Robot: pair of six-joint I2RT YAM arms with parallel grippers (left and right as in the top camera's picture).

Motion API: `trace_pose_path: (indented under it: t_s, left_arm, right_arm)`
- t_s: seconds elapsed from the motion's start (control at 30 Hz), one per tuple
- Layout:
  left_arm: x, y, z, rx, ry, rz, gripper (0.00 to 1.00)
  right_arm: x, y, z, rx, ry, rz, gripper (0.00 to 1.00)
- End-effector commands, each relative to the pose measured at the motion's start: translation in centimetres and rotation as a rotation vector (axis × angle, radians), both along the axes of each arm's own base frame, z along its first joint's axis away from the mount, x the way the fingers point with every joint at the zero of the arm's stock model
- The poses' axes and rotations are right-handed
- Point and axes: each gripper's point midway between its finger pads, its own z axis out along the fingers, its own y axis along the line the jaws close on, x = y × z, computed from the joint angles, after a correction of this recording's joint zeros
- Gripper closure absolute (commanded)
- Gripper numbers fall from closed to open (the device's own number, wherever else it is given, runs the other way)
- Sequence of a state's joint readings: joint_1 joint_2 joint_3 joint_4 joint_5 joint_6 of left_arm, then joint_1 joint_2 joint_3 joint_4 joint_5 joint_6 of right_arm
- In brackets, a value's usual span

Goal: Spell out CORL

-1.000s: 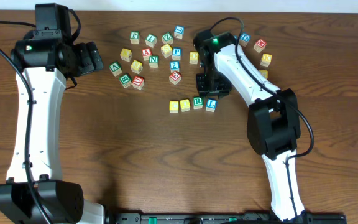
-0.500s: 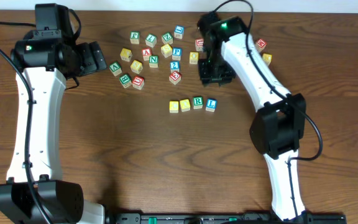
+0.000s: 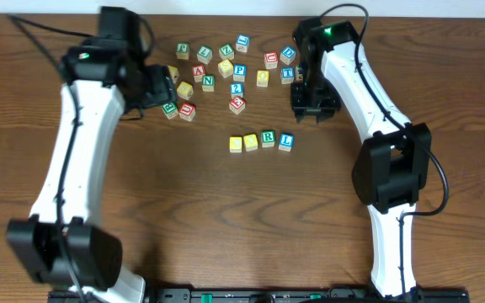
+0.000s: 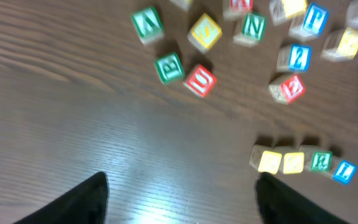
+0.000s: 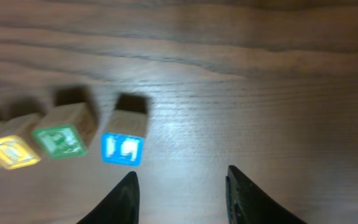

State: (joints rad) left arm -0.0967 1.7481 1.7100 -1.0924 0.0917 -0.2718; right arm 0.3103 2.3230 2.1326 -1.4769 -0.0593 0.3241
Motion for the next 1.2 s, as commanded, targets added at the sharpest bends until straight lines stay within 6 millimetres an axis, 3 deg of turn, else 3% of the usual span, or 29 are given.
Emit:
trace_pose_path:
  t_s: [0.0, 0.07, 0.33, 0.5, 0.7, 1.17]
  left_arm:
    - [0.0, -1.4, -2.9, -0.007, 0.085, -0.001, 0.34]
    - [-0.1, -2.1, -4.0, -0.006, 0.120, -0.003, 0.50]
    - [-1.2, -3.3, -7.2, 0.020, 0.223, 0.004, 0.92]
    - [-2.3, -2.6, -9.5, 0.052, 0.266, 0.029, 0.92]
    - [-2.3, -2.9, -11.7, 0.028, 0.257, 0.033, 0.92]
    - [-2.1, -6.1, -12.3, 0.026, 0.215, -0.032, 0.92]
  right_arm:
    - [-0.8, -0.4, -0.4, -0.003, 0.012, 0.008, 0.62]
    - [-1.1, -0.5, -1.4, -0.008, 0.025, 0.001, 0.62]
    - [-2.7, -0.9, -4.4, -0.025, 0.080, -0.022, 0.64]
    - [-3.4, -1.1, -5.5, -0.030, 0.098, -0.022, 0.64]
    - [-3.0, -0.8, -5.7, -0.015, 0.084, -0.023, 0.64]
    - [-2.7, 0.6, -5.8, 0.017, 0.063, -0.006, 0.62]
